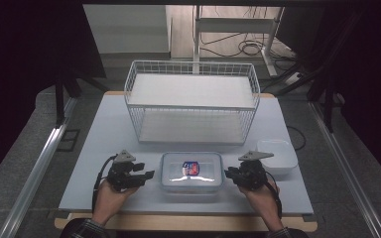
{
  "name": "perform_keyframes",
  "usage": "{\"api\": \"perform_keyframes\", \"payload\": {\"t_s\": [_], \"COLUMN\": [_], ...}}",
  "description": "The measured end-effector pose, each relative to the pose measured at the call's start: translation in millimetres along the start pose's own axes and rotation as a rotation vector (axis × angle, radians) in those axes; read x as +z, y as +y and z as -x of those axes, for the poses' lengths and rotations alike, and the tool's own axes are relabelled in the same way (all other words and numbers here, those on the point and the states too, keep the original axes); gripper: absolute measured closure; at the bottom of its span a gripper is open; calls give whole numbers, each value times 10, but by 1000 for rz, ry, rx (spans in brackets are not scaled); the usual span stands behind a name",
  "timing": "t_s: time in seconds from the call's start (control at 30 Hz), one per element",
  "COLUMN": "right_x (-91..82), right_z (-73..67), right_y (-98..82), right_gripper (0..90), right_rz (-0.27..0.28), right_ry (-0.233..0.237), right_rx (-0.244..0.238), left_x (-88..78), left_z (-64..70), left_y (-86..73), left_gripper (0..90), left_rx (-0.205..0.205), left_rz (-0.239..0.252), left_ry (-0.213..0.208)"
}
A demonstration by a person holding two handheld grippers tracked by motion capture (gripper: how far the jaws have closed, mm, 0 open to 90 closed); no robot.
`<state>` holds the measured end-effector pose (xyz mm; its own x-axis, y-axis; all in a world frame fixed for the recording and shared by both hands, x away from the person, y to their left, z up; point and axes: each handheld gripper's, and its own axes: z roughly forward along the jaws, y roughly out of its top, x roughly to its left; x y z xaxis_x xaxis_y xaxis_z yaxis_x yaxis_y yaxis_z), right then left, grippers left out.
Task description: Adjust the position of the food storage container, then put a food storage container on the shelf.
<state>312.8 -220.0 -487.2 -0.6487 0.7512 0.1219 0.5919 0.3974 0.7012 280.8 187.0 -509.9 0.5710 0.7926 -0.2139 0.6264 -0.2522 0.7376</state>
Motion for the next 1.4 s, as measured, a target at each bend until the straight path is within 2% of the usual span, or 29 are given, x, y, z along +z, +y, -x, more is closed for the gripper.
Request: {"api": "perform_keyframes", "payload": {"t_s": [0.1,0.17,0.23,0.3,0.4,0.43,0.53,0.67,0.83,1.0,1.1,1.27,1.4], "right_x": [-70,-90,-103,-120,-142,-147,-158,-148,-124,-69,-31,27,128], "right_z": [31,60,76,81,75,77,85,68,27,-18,-44,-89,-88], "right_y": [-31,-54,-60,-52,-43,-41,-31,-15,25,68,98,165,230], "right_gripper": [521,440,380,326,258,238,205,154,122,62,44,61,62], "right_rz": [19,21,31,45,65,70,83,97,105,88,85,66,47], "right_ry": [-4,-2,9,20,29,27,41,63,80,93,106,134,166], "right_rx": [4,14,20,19,14,13,15,7,-10,-23,-6,9,27], "left_x": [-56,-79,-90,-75,-26,-15,-13,-28,6,55,89,203,330], "left_z": [-41,-41,-29,-5,14,8,-22,0,70,158,174,195,159], "left_y": [-62,-83,-83,-83,-98,-100,-93,-57,36,155,228,305,364], "left_gripper": [239,171,140,96,48,46,35,36,37,35,42,38,28], "left_rx": [13,19,34,55,110,107,70,68,83,113,95,98,68], "left_rz": [9,14,21,20,13,17,35,58,36,5,6,-17,-43], "left_ry": [6,18,10,24,32,27,-8,-30,-51,-52,-102,-135,-180]}}
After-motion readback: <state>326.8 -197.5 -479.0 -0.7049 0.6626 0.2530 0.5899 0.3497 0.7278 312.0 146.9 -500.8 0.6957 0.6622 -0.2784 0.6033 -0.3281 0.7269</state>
